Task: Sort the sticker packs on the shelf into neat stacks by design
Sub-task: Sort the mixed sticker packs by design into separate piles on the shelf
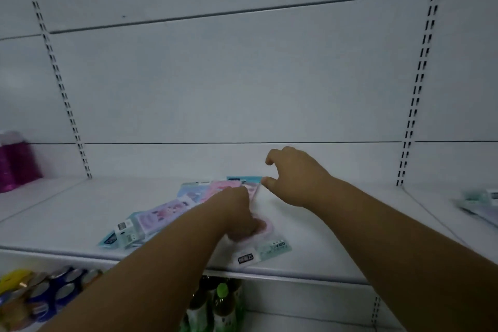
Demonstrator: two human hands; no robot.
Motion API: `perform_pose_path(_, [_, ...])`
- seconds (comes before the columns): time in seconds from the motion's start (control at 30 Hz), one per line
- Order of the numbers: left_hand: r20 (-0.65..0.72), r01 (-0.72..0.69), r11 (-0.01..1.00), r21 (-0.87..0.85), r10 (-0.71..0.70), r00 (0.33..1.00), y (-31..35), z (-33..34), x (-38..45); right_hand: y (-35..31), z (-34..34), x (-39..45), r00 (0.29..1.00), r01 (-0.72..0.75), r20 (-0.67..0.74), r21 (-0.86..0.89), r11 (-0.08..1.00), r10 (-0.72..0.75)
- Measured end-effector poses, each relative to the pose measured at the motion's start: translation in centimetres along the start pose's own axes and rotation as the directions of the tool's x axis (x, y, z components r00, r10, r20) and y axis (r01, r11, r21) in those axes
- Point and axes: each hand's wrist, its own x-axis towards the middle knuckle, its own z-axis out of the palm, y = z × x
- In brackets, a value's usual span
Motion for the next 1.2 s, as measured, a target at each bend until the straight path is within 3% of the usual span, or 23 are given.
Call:
perform_pose_path(0.07, [0.012,-0.007,1.0,-0.007,0.007,1.0,-0.5,-1.0,0.0,-0.4,-0.2,0.0,0.999,-0.028,-0.017,-0.008,1.0,0.028])
perform_pose_path(0.17, [-0.078,0.03,0.957,-0.289,-0.055,0.995,-2.8,-3.0,-0.6,-1.6,-0.3,0.5,0.995,-0.071,-0.062,0.036,0.997,0.074])
perform_pose_path(0.27, [-0.193,0.03,0.799,-0.6,-0.181,0.964,-7.2,-5.0,-1.9,-3.2,0.6,1.3,0.991,-0.115,-0.051,0.085,0.99,0.12])
perform_pose_path(0.37, [-0.322,-0.053,0.588,-0.807,-0.363,0.874,-12.8,-6.2,-3.4,-6.1,2.8,2.6,0.986,-0.166,0.005,0.112,0.98,0.167])
perform_pose_path(0.47, [-0.33,-0.134,0.395,-0.909,-0.485,0.81,-16.9,-6.0,-4.8,-8.9,6.2,4.0,0.976,-0.202,0.101,0.06,0.978,0.195])
perform_pose_path(0.6, [-0.223,-0.174,0.141,-0.975,-0.519,0.825,-20.2,-4.7,-7.0,-11.3,10.2,5.1,0.938,-0.302,0.164,-0.052,0.952,0.306])
perform_pose_path(0.77, [-0.153,-0.183,-0.008,-0.983,-0.516,0.843,-21.7,-3.6,-9.0,-12.8,11.7,6.2,0.881,-0.42,0.155,-0.182,0.889,0.448])
perform_pose_path(0.9, [-0.126,-0.189,-0.08,-0.979,-0.495,0.86,-21.7,-3.1,-9.6,-13.4,10.9,6.6,0.824,-0.564,0.088,0.032,0.825,0.56])
perform_pose_path(1.03, [-0.07,-0.184,-0.193,-0.964,-0.481,0.874,-20.5,-2.5,-8.8,-12.9,9.4,5.6,0.871,-0.458,-0.043,0.285,0.842,0.489])
perform_pose_path(1.2, [0.002,-0.101,-0.232,-0.967,-0.408,0.913,-16.4,-1.9,-7.1,-11.0,5.5,2.5,0.826,-0.323,-0.164,0.645,0.692,0.539])
